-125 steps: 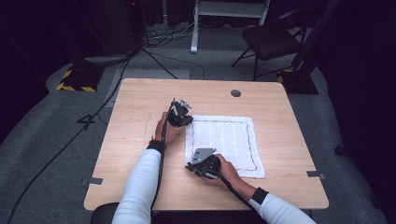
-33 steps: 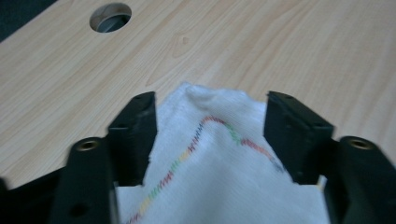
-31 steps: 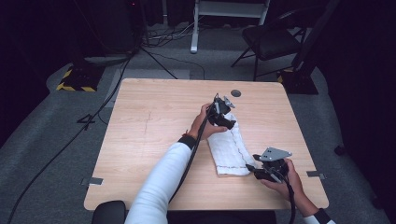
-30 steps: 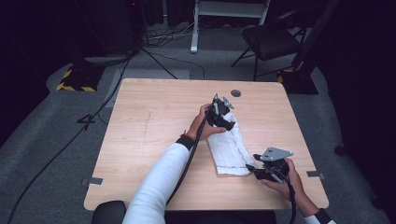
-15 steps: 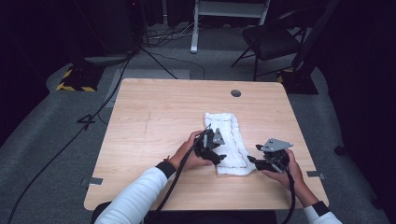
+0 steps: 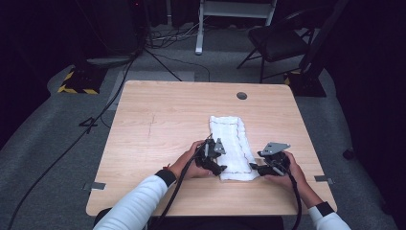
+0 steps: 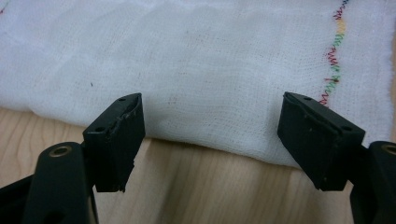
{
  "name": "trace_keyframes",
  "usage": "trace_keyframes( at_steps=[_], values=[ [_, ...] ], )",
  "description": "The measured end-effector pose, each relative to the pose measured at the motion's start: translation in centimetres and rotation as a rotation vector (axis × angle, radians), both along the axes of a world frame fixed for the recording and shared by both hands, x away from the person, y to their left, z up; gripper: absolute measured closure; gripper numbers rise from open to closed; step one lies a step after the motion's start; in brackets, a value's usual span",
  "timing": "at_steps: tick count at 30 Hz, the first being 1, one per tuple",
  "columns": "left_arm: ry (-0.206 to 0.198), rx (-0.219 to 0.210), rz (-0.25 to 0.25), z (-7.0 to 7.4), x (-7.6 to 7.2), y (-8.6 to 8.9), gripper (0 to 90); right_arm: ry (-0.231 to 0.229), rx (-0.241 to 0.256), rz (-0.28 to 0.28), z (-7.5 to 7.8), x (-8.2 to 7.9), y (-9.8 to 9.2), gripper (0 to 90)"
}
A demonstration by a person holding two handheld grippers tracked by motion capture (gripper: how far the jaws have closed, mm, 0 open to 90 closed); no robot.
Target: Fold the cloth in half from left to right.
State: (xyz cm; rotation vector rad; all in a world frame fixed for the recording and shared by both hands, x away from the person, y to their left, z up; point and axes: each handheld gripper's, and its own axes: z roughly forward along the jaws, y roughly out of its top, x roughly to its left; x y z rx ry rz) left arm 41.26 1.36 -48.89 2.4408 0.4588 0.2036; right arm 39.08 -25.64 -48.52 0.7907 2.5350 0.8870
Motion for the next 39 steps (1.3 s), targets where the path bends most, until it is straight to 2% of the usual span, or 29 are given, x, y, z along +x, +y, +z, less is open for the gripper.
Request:
trace_keyframes(
  at_steps=[2,11,16,19,21,24,25,27,32,35,36,38,39],
  values=[
    [0.021,-0.011,0.007,-0.1,-0.1,0.6,23.4,0.007,0.001,0.024,0.0,-0.4,0.3,41.1],
    [0.058,-0.046,0.03,-0.4,-1.6,3.0,23.5,0.045,0.017,0.094,0.0,-1.5,1.8,39.5],
    [0.047,-0.059,0.049,-0.6,-3.0,4.0,23.5,0.044,0.012,0.138,0.0,-2.1,2.7,36.9],
    [0.032,-0.068,0.078,-0.6,-3.9,4.6,23.1,0.048,0.013,0.166,0.0,-2.4,3.2,34.2],
    [0.031,-0.077,0.115,-0.7,-4.4,4.8,22.9,0.046,0.013,0.173,-0.1,-2.3,3.3,33.8],
    [0.025,-0.101,0.134,-0.8,-4.8,5.4,22.4,0.046,0.012,0.198,0.1,-2.3,3.6,32.8],
    [0.027,-0.096,0.137,-0.7,-4.7,5.6,22.2,0.041,0.015,0.203,0.2,-2.2,3.6,32.8],
    [0.032,-0.103,0.143,-0.5,-4.5,5.8,21.7,0.034,0.02,0.203,0.4,-2.2,3.6,32.9],
    [-0.012,-0.107,0.148,0.4,-4.4,6.4,20.6,0.004,0.059,0.175,1.4,-1.9,2.6,34.4],
    [-0.056,-0.084,0.144,0.7,-4.2,6.4,20.5,-0.043,0.059,0.136,2.0,-1.5,2.0,36.0],
    [-0.069,-0.085,0.154,0.9,-4.0,6.4,20.7,-0.057,0.067,0.123,2.2,-1.3,1.7,37.7],
    [-0.069,-0.116,0.152,1.3,-3.4,6.6,22.0,-0.086,0.089,0.079,2.7,-0.6,1.1,39.9],
    [-0.079,-0.11,0.154,1.5,-3.0,6.5,21.9,-0.09,0.104,0.061,2.9,-0.2,1.0,41.1]
  ],
)
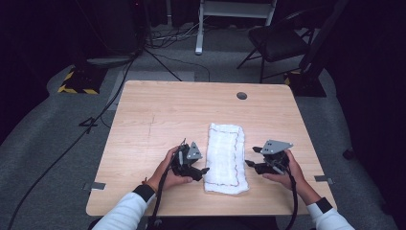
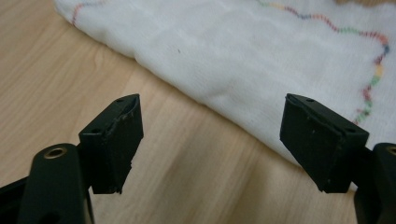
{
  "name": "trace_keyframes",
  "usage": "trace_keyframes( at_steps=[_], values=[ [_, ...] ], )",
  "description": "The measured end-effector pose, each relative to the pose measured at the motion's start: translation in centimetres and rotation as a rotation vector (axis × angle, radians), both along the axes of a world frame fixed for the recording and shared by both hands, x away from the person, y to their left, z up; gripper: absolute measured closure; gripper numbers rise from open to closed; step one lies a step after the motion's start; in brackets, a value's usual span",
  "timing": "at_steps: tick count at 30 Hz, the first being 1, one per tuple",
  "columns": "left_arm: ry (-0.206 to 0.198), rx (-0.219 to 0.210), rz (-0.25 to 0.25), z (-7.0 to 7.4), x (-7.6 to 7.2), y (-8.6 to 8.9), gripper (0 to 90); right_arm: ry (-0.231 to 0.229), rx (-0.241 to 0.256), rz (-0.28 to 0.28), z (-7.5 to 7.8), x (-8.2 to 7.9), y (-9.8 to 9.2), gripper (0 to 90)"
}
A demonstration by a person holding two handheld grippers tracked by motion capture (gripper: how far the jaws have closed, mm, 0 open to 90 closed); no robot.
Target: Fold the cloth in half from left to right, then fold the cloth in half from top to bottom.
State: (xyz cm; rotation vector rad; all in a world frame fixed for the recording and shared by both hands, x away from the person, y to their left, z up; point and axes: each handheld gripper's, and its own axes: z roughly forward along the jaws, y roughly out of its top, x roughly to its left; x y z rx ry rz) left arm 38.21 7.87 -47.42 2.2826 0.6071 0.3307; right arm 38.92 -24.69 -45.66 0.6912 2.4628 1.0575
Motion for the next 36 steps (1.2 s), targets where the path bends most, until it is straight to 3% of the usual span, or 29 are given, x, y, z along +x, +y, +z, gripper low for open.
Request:
trace_keyframes(
  at_steps=[8,10,13,15,17,20,24,29,36],
  values=[
    [-0.044,0.012,0.078,1.2,5.5,-1.4,22.7,-0.005,0.045,-0.094,0.5,4.7,0.0,44.6],
    [-0.055,0.024,0.099,1.2,7.0,-2.0,23.1,-0.016,0.023,-0.103,0.5,6.0,0.6,44.9],
    [-0.041,0.032,0.128,0.9,9.5,-2.9,23.6,-0.013,0.018,-0.111,0.3,8.0,1.5,45.2],
    [-0.01,0.037,0.14,0.7,11.0,-3.6,23.6,0.0,0.012,-0.122,0.0,9.3,2.0,45.1],
    [-0.012,0.083,0.158,0.6,12.1,-4.4,23.4,0.026,0.019,-0.124,-0.5,10.3,2.4,45.1],
    [-0.01,0.077,0.179,0.2,13.1,-4.9,23.2,0.06,0.016,-0.132,-1.2,11.4,2.8,45.2],
    [0.025,0.068,0.193,-0.7,14.1,-4.8,22.9,0.089,0.009,-0.135,-1.9,12.4,3.5,48.2],
    [0.073,0.045,0.192,-1.7,14.7,-4.7,20.8,0.124,-0.048,-0.15,-2.9,13.2,4.4,44.8],
    [0.128,-0.003,0.184,-2.4,15.6,-4.8,17.2,0.208,0.021,-0.159,-3.4,14.2,3.7,43.1]
  ],
)
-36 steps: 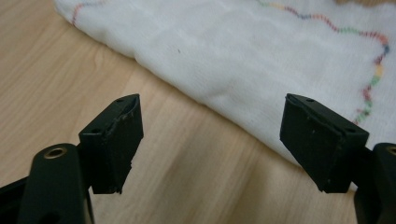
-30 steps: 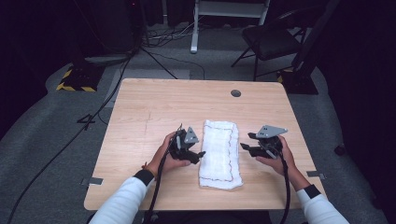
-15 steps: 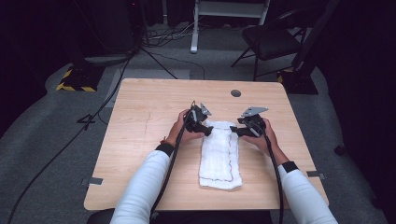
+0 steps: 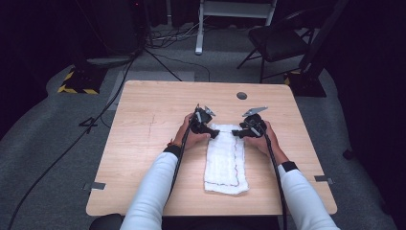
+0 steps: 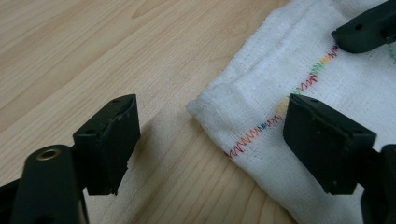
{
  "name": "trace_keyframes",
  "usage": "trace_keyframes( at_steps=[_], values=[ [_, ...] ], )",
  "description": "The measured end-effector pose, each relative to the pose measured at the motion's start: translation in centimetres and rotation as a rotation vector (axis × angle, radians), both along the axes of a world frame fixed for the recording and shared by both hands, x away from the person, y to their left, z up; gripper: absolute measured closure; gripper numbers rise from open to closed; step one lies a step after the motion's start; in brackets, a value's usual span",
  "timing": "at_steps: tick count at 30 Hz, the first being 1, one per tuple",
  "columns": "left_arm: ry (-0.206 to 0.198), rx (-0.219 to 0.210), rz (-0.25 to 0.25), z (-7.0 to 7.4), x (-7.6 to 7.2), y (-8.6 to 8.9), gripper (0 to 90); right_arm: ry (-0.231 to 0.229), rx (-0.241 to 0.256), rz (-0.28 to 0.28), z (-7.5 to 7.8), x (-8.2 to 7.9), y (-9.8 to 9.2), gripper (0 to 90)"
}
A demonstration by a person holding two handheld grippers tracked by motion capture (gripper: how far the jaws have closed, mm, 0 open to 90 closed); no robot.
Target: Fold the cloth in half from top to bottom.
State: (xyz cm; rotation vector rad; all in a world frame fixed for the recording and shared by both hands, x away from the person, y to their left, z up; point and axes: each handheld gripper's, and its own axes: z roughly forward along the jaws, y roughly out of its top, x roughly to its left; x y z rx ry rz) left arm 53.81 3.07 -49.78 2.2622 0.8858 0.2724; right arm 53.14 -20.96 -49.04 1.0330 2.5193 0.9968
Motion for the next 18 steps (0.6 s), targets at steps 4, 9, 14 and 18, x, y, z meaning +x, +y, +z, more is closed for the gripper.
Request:
trace_keyframes(
  at_steps=[4,9,14,18],
  values=[
    [0.002,0.0,-0.061,0.2,0.1,0.1,25.1,0.004,0.011,0.004,-0.1,0.1,-0.2,45.7],
    [0.042,-0.021,-0.124,0.7,0.0,-0.2,57.6,0.031,0.04,0.042,0.0,-0.3,0.0,69.4],
    [0.045,-0.02,-0.143,0.8,0.1,-0.3,74.5,0.016,0.033,0.048,0.2,-0.5,0.3,80.3],
    [-0.002,0.038,-0.119,1.3,0.4,-0.8,79.0,-0.051,-0.002,0.03,0.5,-0.5,0.8,83.3]
  ],
)
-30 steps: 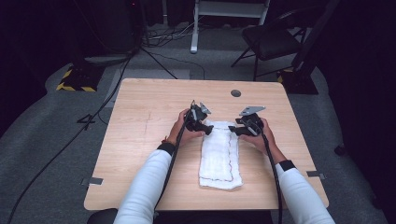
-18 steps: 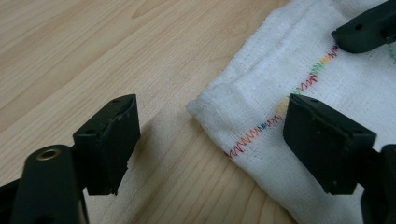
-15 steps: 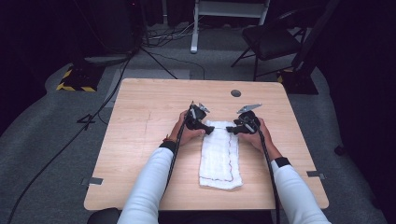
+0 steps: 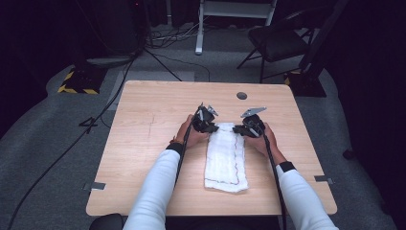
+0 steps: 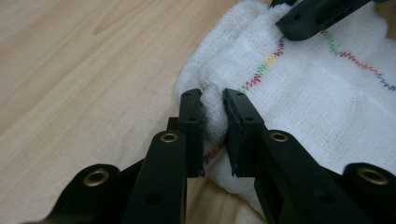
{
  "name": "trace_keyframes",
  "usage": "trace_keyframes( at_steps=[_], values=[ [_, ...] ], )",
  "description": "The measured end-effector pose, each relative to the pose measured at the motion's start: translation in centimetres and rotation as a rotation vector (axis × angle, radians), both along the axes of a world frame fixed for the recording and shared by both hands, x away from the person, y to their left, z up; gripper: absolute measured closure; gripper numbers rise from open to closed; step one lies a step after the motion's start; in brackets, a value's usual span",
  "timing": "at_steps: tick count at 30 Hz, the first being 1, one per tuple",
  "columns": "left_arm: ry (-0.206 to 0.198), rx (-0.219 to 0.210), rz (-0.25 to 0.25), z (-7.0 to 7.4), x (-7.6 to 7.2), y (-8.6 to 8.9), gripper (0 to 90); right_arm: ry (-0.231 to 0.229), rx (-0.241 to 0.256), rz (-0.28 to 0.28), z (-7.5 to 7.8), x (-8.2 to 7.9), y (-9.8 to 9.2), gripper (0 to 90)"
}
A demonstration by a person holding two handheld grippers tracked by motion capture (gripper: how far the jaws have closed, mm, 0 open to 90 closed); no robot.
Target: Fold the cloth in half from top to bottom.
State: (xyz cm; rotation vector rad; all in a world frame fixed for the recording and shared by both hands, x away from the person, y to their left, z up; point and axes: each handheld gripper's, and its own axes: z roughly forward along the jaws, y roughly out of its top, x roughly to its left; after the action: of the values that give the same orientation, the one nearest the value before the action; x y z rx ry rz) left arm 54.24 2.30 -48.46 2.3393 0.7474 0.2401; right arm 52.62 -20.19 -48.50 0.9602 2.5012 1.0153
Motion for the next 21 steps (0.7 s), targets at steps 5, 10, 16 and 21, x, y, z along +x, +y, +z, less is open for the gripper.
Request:
trace_keyframes(
  at_steps=[5,10,16,21],
  values=[
    [-0.053,-0.002,0.029,1.5,0.7,-0.1,80.6,-0.092,0.012,-0.033,1.5,0.2,0.2,83.9],
    [-0.112,-0.009,0.041,3.7,1.3,0.3,80.9,-0.17,0.019,-0.041,3.9,0.4,0.6,84.2],
    [-0.174,-0.018,0.014,6.0,1.1,1.5,81.0,-0.243,0.023,-0.026,6.0,0.4,1.4,84.9],
    [-0.184,-0.058,-0.013,6.7,0.2,2.3,80.5,-0.257,0.031,-0.009,6.6,-0.1,1.5,84.9]
  ],
)
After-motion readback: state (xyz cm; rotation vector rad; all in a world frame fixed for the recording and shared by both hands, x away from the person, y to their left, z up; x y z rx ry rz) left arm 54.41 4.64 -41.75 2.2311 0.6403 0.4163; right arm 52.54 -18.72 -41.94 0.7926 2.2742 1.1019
